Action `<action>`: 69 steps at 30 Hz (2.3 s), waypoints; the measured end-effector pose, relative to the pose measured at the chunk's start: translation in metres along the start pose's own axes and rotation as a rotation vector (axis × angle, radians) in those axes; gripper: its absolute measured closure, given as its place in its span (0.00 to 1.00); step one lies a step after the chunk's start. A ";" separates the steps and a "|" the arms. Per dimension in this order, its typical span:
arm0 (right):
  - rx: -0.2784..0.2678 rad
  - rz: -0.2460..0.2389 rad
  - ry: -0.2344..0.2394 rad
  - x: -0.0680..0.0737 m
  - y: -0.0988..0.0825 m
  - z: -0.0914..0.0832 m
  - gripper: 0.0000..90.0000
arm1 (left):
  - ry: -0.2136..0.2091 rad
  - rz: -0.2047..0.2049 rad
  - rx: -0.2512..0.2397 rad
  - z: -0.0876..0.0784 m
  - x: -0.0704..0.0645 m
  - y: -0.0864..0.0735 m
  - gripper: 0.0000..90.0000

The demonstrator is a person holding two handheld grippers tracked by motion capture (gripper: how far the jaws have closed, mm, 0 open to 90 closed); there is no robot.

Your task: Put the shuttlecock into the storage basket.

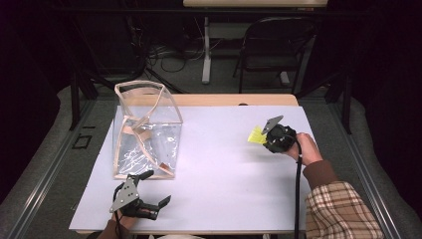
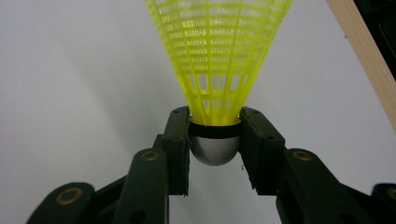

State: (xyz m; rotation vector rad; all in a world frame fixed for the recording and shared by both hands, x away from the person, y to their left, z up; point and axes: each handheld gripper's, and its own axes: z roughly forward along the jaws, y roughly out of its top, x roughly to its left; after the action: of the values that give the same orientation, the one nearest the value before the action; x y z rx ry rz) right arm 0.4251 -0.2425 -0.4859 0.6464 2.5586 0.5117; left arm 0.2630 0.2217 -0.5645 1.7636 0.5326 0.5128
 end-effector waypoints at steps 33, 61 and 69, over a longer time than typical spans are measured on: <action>-0.039 -0.029 -0.045 -0.009 0.032 -0.058 0.72 | -0.002 -0.004 -0.008 -0.001 0.000 0.000 0.00; -0.094 -0.055 -0.071 -0.014 0.058 -0.082 0.72 | -0.003 -0.006 -0.006 -0.001 0.000 0.000 0.00; -0.120 -0.062 -0.065 -0.011 0.071 -0.080 0.72 | -0.008 -0.005 -0.005 -0.001 0.000 0.000 0.00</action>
State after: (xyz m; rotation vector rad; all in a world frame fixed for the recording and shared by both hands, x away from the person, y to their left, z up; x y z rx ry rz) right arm 0.4183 -0.2092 -0.3837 0.5307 2.4574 0.6075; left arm 0.2627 0.2223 -0.5640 1.7585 0.5289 0.5031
